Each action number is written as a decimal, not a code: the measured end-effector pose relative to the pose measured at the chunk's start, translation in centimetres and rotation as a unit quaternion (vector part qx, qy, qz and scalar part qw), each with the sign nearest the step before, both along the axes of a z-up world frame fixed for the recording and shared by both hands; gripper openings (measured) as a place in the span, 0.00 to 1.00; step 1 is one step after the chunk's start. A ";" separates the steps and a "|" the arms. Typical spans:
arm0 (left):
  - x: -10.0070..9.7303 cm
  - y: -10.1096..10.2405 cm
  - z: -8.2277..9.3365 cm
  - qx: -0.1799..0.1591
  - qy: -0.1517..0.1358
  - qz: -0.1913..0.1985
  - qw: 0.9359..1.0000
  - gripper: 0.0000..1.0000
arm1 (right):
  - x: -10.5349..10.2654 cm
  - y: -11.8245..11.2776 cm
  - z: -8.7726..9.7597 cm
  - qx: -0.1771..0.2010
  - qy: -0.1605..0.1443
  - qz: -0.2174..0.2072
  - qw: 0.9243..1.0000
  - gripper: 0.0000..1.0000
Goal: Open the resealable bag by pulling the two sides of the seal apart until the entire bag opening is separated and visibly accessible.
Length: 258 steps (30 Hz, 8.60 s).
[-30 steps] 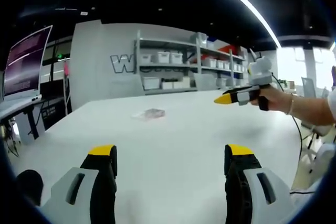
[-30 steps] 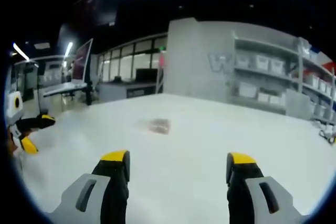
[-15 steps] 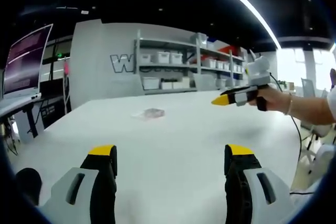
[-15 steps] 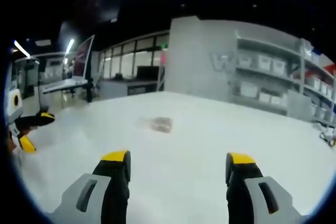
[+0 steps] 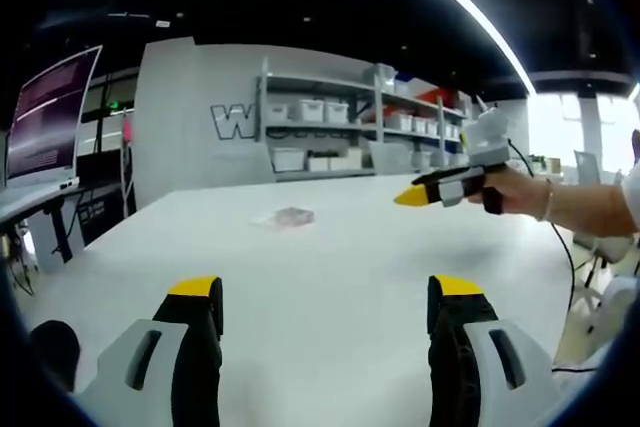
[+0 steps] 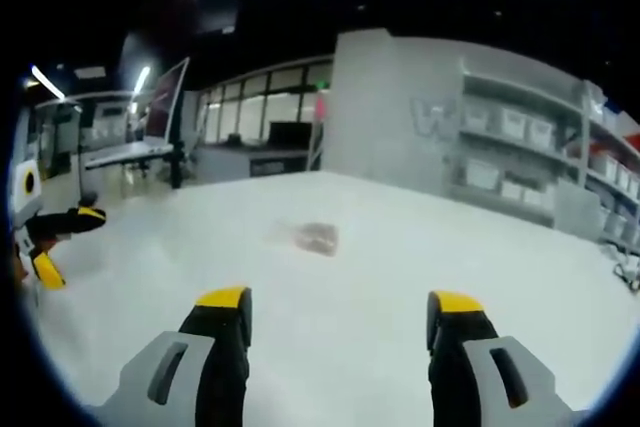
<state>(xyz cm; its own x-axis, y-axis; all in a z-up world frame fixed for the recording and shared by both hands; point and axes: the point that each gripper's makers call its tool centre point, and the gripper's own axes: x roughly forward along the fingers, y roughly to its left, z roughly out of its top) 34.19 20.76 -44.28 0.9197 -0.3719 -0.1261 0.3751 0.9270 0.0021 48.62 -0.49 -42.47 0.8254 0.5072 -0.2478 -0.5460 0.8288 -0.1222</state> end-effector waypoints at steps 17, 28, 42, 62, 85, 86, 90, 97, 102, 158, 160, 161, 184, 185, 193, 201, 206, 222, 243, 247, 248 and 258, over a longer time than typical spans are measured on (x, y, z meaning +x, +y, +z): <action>0.1 0.0 0.0 0.001 0.001 0.000 1.000 0.83 | 0.9 1.3 -0.6 -0.009 0.005 0.008 1.000 0.68; 0.0 -0.2 -0.2 0.001 0.002 -0.001 1.000 0.83 | 0.0 2.4 -1.1 -0.018 0.008 0.010 1.000 0.66; -0.1 0.0 -0.1 0.000 0.002 0.000 1.000 0.83 | 1.0 3.8 -0.8 -0.028 0.007 0.016 0.999 0.64; -0.2 -0.3 -0.1 -0.001 0.002 -0.006 1.000 0.83 | 4.0 4.3 -0.8 -0.043 0.001 0.019 0.999 0.61; -0.2 0.1 -0.8 -0.003 0.009 -0.005 1.000 0.83 | 6.5 6.2 -0.7 -0.067 -0.016 0.032 0.997 0.59; -0.2 0.1 -0.8 -0.003 0.009 -0.005 1.000 0.83 | 6.7 6.2 -0.7 -0.068 -0.016 0.032 0.997 0.59; -0.2 0.1 -0.8 -0.001 0.010 -0.005 1.000 0.83 | 6.7 6.3 -0.9 -0.071 -0.016 0.033 0.997 0.59; -0.3 0.3 -0.5 0.003 0.009 -0.004 1.000 0.83 | 7.2 6.8 -1.2 -0.084 -0.019 0.040 0.995 0.58; -0.3 0.4 -0.3 0.003 0.007 -0.004 1.000 0.83 | 7.5 7.2 -1.1 -0.088 -0.023 0.044 0.995 0.57; 0.9 0.6 -1.3 -0.002 0.019 -0.002 1.000 0.83 | 11.0 10.3 -2.8 -0.167 -0.058 0.083 0.981 0.43; 0.9 0.7 -1.3 0.000 0.019 -0.002 1.000 0.83 | 11.0 10.6 -2.9 -0.165 -0.058 0.085 0.981 0.43; 0.9 0.8 -1.3 0.001 0.019 -0.002 1.000 0.83 | 10.9 10.6 -2.9 -0.165 -0.058 0.086 0.981 0.43; 0.8 1.3 -1.4 -0.001 0.019 0.002 1.000 0.83 | 12.2 12.2 -3.9 -0.225 -0.085 0.119 0.963 0.38; 0.8 1.3 -1.4 -0.001 0.018 0.003 1.000 0.83 | 12.3 12.2 -4.0 -0.227 -0.085 0.121 0.963 0.37; 0.9 1.4 -1.4 -0.005 0.018 0.004 1.000 0.83 | 12.7 12.5 -4.3 -0.260 -0.101 0.134 0.951 0.37; 0.9 1.5 -1.4 -0.006 0.017 0.004 1.000 0.83 | 12.7 12.9 -4.0 -0.260 -0.105 0.138 0.950 0.36; 1.0 1.4 -1.4 -0.005 0.017 0.002 1.000 0.83 | 13.7 13.2 -4.6 -0.268 -0.101 0.138 0.948 0.36; 1.4 1.7 -1.1 -0.006 0.015 0.002 1.000 0.83 | 14.1 15.0 -4.7 -0.296 -0.115 0.159 0.935 0.36; 1.2 2.7 -1.3 -0.012 0.014 0.010 1.000 0.83 | 14.2 15.4 -5.6 -0.341 -0.125 0.178 0.915 0.36; 1.1 2.6 -1.4 -0.013 0.015 0.008 1.000 0.83 | 14.2 15.6 -5.7 -0.343 -0.128 0.179 0.913 0.35; 1.1 2.6 -1.4 -0.014 0.016 0.008 1.000 0.83 | 14.3 15.6 -5.7 -0.346 -0.131 0.179 0.912 0.35; 1.0 2.9 -1.5 -0.015 0.016 0.011 1.000 0.83 | 14.6 15.9 -5.7 -0.354 -0.138 0.180 0.907 0.33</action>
<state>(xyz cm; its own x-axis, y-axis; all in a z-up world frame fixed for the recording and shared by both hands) 35.24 23.66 -45.82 0.9231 -0.3561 -0.1450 0.3545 0.9343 -0.0378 63.22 15.43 -48.16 0.7176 0.5511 -0.4260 -0.6340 0.2635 -0.7271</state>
